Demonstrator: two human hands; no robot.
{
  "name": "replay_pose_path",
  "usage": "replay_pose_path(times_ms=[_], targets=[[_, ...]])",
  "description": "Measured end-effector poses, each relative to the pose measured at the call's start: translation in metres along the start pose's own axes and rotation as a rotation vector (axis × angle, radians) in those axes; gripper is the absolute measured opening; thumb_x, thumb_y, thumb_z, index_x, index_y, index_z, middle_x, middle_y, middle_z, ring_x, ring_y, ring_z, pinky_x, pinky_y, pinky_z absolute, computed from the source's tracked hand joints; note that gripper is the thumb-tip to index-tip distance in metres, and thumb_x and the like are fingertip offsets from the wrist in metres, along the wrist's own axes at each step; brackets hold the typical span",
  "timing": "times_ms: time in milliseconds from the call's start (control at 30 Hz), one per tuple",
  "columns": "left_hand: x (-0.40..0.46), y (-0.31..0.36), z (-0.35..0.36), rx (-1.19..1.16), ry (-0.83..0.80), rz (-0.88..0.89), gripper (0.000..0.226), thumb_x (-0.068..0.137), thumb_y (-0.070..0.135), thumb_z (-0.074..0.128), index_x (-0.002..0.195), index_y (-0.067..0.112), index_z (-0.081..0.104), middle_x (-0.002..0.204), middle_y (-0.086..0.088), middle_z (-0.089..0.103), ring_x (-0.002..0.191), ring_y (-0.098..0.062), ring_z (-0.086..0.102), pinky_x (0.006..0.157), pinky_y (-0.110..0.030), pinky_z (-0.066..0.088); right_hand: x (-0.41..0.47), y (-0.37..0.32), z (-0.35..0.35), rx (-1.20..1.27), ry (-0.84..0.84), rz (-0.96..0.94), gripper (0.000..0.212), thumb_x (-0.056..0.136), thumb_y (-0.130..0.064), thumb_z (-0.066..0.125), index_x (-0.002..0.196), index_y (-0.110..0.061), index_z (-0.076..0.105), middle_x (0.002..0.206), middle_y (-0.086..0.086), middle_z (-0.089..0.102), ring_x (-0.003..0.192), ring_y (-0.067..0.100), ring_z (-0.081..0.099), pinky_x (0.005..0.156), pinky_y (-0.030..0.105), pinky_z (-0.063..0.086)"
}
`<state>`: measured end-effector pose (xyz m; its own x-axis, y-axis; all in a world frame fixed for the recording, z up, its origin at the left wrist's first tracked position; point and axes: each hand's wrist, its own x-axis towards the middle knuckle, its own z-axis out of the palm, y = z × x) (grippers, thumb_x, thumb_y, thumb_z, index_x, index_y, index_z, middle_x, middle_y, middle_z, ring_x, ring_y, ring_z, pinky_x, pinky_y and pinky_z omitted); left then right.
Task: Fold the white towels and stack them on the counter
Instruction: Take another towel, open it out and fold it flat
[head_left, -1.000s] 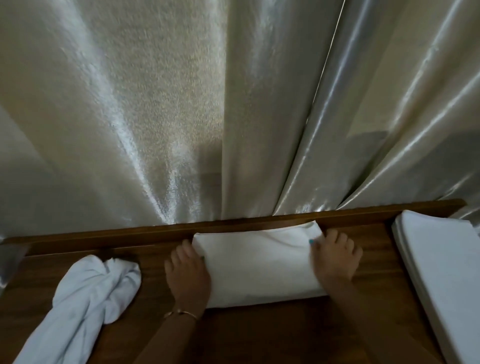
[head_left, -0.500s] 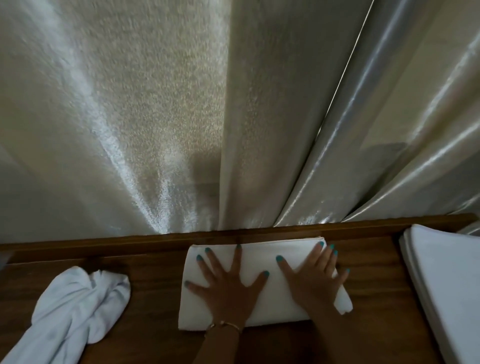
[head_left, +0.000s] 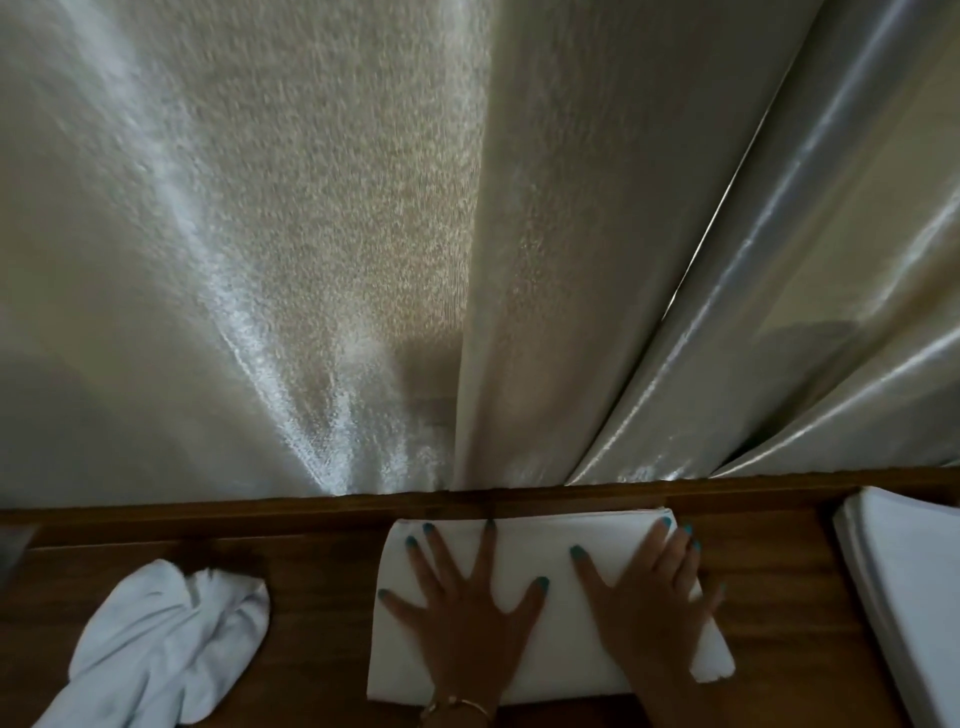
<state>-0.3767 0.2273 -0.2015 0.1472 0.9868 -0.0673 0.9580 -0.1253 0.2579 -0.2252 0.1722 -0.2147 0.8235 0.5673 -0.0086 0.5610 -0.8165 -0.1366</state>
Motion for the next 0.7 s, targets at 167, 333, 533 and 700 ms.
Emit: replay_pose_path(times_ms=[167,333,533,700], targets=[[0.000,-0.004,0.007,0.006,0.046,0.010,0.087,0.066,0.093,0.025,0.142,0.050,0.030,0.154,-0.020,0.026,0.142,-0.043,0.020,0.098,-0.079,0.010,-0.001,0.001,-0.001,-0.031,-0.008,0.004,0.120,0.069,-0.093,0.016,0.153,-0.007,0.012,0.158,0.018,0.022,0.144,0.033,0.023,0.112,0.061,0.016],[-0.003,-0.006,0.010,0.005,0.092,0.030,0.087,0.069,0.092,0.022,0.145,0.050,0.021,0.157,-0.020,0.016,0.145,-0.042,0.009,0.100,-0.078,0.003,-0.002,0.002,-0.003,0.002,-0.009,-0.012,0.118,0.071,-0.091,0.016,0.153,-0.007,0.004,0.160,0.018,0.014,0.146,0.034,0.016,0.114,0.061,0.011],[-0.005,-0.008,0.011,0.009,0.089,0.042,0.087,0.069,0.092,0.015,0.146,0.051,0.009,0.160,-0.018,0.002,0.146,-0.040,-0.004,0.102,-0.077,-0.004,-0.002,0.003,0.002,0.021,0.000,-0.020,0.115,0.073,-0.090,0.016,0.153,-0.009,0.000,0.161,0.018,0.010,0.147,0.034,0.013,0.115,0.060,0.009],[-0.002,-0.009,0.014,0.045,0.081,0.046,0.081,0.074,0.087,0.011,0.146,0.050,0.009,0.159,-0.019,0.000,0.146,-0.040,-0.007,0.104,-0.073,-0.009,-0.003,0.006,0.001,0.056,0.003,-0.028,0.107,0.079,-0.085,0.019,0.154,-0.011,0.000,0.162,0.016,0.006,0.149,0.033,0.008,0.116,0.057,0.006]])
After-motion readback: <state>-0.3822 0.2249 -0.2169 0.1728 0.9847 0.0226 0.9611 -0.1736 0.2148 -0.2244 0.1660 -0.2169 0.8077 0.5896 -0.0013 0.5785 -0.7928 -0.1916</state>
